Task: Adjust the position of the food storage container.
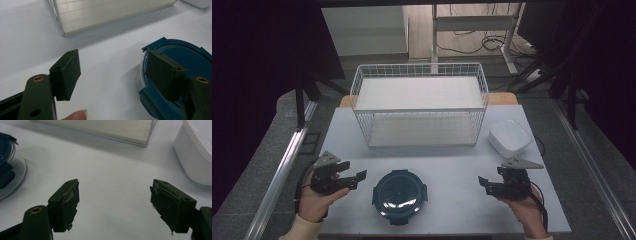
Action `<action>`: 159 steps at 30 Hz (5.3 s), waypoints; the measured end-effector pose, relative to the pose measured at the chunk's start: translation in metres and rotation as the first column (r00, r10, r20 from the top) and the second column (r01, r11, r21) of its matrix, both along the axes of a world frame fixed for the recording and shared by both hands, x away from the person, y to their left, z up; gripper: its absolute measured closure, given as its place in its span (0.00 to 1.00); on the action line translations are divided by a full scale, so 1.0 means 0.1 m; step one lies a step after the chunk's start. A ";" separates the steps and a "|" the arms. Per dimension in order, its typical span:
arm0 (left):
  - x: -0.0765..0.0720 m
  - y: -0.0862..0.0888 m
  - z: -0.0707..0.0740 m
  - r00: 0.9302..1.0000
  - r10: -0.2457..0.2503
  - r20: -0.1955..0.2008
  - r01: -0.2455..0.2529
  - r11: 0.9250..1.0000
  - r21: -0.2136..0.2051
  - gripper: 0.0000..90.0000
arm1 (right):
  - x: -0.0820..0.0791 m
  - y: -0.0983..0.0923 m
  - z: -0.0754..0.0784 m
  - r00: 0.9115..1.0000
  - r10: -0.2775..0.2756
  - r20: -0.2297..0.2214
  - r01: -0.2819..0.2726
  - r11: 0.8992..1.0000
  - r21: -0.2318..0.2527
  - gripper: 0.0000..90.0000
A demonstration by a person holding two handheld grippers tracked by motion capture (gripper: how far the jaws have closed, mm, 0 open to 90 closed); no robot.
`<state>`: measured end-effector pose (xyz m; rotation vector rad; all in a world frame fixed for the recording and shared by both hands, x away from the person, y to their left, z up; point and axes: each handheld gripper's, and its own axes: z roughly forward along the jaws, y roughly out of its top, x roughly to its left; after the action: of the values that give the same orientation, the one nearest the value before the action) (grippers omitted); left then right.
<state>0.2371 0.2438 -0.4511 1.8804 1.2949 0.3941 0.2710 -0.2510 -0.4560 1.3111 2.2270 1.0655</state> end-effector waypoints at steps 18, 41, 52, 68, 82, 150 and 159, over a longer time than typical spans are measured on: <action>-0.03 0.04 0.13 1.000 -0.005 0.020 0.003 0.996 0.085 0.37 | 0.03 -0.02 0.01 1.000 -0.023 -0.016 0.023 1.000 -0.002 0.26; -0.49 -0.14 -0.17 0.956 -0.245 -0.158 0.257 0.965 0.053 0.87 | -0.02 -0.07 0.03 1.000 -0.024 -0.016 0.025 1.000 0.004 0.26; -0.50 -0.26 -0.29 0.941 -0.283 -0.187 0.296 0.954 0.045 0.99 | 0.00 -0.05 -0.02 0.999 -0.025 -0.027 0.025 1.000 -0.010 0.26; -0.56 -0.39 -0.39 0.912 -0.347 -0.221 0.358 0.934 0.011 1.00 | 0.00 -0.05 -0.03 0.999 -0.020 -0.033 0.021 1.000 0.019 0.25; -0.53 -0.51 -0.51 0.896 -0.361 -0.257 0.374 0.928 0.000 1.00 | 0.01 -0.07 -0.05 0.999 -0.030 -0.036 0.030 0.999 0.017 0.25; 0.14 -1.07 -0.47 0.897 -0.359 -0.260 0.357 0.932 -0.054 1.00 | 0.03 -0.01 -0.06 0.999 0.004 -0.044 -0.004 1.000 0.012 0.25; 0.22 -1.14 -0.46 0.892 -0.369 -0.263 0.367 0.928 -0.057 1.00 | 0.03 -0.03 -0.06 0.999 0.001 -0.043 -0.001 1.000 0.014 0.25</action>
<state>0.2587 0.1296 -0.4972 2.1740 1.0667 -0.0685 0.2742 -0.2538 -0.4619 1.3515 2.2558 1.0642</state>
